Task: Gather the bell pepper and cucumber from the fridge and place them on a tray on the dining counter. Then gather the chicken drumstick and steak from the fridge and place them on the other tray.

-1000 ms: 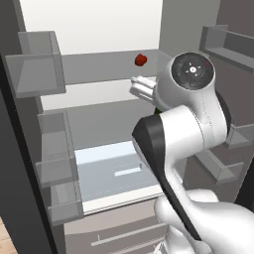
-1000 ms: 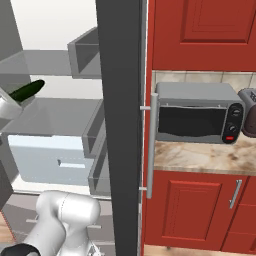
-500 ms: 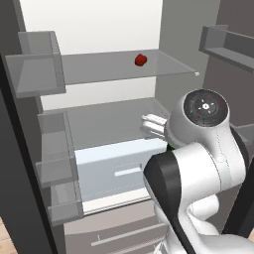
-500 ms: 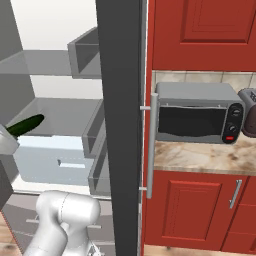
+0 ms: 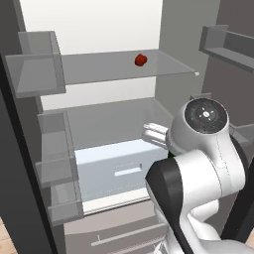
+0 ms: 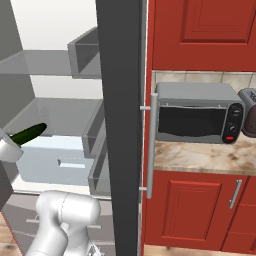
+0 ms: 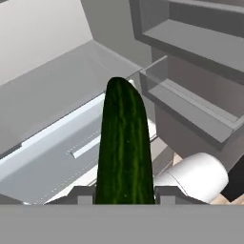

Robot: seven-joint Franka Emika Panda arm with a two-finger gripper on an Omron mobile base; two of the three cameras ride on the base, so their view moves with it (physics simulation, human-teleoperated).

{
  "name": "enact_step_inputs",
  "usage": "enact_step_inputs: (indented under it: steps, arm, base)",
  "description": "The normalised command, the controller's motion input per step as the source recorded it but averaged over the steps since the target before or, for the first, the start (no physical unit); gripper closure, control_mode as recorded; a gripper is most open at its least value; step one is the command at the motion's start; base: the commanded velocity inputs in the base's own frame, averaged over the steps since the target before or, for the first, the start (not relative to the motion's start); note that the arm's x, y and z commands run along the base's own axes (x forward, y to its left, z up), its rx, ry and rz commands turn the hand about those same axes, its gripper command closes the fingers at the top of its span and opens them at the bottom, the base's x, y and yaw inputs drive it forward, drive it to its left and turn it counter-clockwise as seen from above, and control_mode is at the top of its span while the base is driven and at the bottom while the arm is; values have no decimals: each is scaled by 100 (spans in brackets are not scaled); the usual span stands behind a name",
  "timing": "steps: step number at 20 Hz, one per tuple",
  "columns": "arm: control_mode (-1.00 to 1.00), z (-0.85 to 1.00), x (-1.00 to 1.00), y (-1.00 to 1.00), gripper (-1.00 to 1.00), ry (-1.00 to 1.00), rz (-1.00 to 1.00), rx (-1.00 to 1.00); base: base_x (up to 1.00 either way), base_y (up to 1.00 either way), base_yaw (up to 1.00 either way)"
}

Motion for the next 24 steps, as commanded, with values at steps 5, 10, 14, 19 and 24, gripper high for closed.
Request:
enact_step_inputs:
  steps: [5, 10, 14, 19, 24]
  arm:
    - [100, -11, -9, 0, 100, 3, 0, 0]
    - [100, 0, 0, 0, 100, 0, 0, 0]
    - [100, 0, 0, 0, 100, 0, 0, 0]
    - [100, 0, 0, 0, 100, 0, 0, 0]
    - [100, 0, 0, 0, 100, 0, 0, 0]
  base:
    - [-21, 0, -1]
    - [-77, 0, -9]
    - [-75, 8, -15]
    - [-62, 29, -23]
    - [-49, 50, -30]
